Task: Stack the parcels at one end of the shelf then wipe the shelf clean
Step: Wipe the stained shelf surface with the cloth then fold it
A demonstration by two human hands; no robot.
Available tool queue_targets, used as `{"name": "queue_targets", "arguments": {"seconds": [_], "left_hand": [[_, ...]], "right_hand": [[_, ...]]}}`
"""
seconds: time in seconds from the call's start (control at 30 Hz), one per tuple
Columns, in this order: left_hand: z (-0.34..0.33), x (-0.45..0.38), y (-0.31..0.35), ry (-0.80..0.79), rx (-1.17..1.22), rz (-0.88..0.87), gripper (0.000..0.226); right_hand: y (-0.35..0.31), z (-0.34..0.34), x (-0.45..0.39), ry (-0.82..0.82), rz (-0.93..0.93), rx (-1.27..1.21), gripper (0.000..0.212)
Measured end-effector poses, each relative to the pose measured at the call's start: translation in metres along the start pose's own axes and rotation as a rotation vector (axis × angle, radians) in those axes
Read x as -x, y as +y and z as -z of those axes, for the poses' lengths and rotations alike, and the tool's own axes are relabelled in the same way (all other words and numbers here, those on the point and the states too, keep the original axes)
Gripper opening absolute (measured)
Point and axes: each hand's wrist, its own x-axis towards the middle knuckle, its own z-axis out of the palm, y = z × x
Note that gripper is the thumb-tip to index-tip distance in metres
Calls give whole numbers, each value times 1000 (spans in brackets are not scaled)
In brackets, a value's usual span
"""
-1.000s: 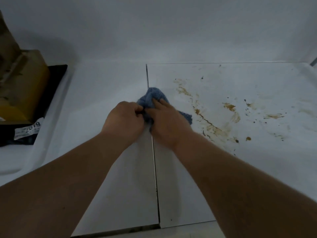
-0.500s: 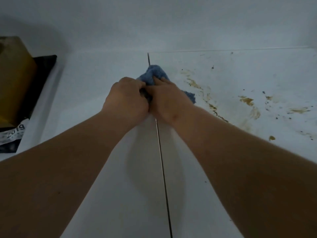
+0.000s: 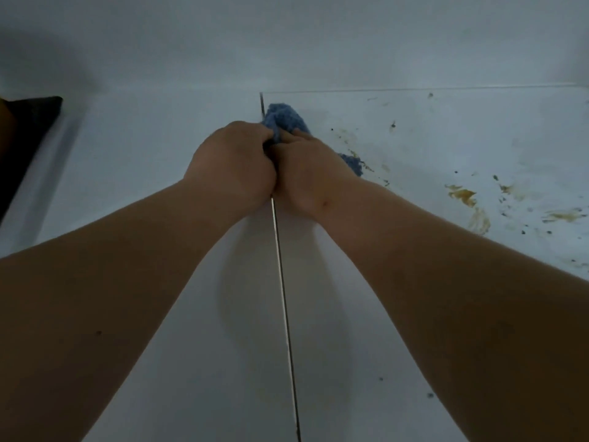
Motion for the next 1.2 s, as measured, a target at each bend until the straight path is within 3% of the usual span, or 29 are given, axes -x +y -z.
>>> {"name": "queue_targets", "arguments": {"seconds": [0.1, 0.27, 0.4, 0.6, 0.7, 0.83, 0.97, 1.03, 1.2], "left_hand": [[-1, -18, 1, -45, -70, 3, 19], [-6, -50, 28, -210, -201, -27, 14], [-4, -67, 35, -192, -215, 24, 29], [1, -73, 23, -47, -162, 199, 30], [-8, -90, 36, -98, -182, 167, 23], [-23, -114, 67, -178, -196, 87, 26], [-30, -128, 96, -197, -205, 20, 32], [-29, -129, 102, -196, -179, 26, 31], [-22, -117, 95, -206, -96, 68, 30]], "right_hand": [[13, 9, -17, -17, -31, -37, 42], [49, 17, -27, -110, -251, -137, 32], [51, 14, -26, -87, -167, -67, 33], [58, 7, -60, -127, -69, -285, 39], [83, 8, -59, -62, -101, -312, 24], [123, 7, -51, -63, -194, -329, 29], [152, 15, -40, -239, -287, -249, 41], [156, 13, -35, -208, -253, -154, 41], [153, 13, -21, -120, -151, -187, 38]]}}
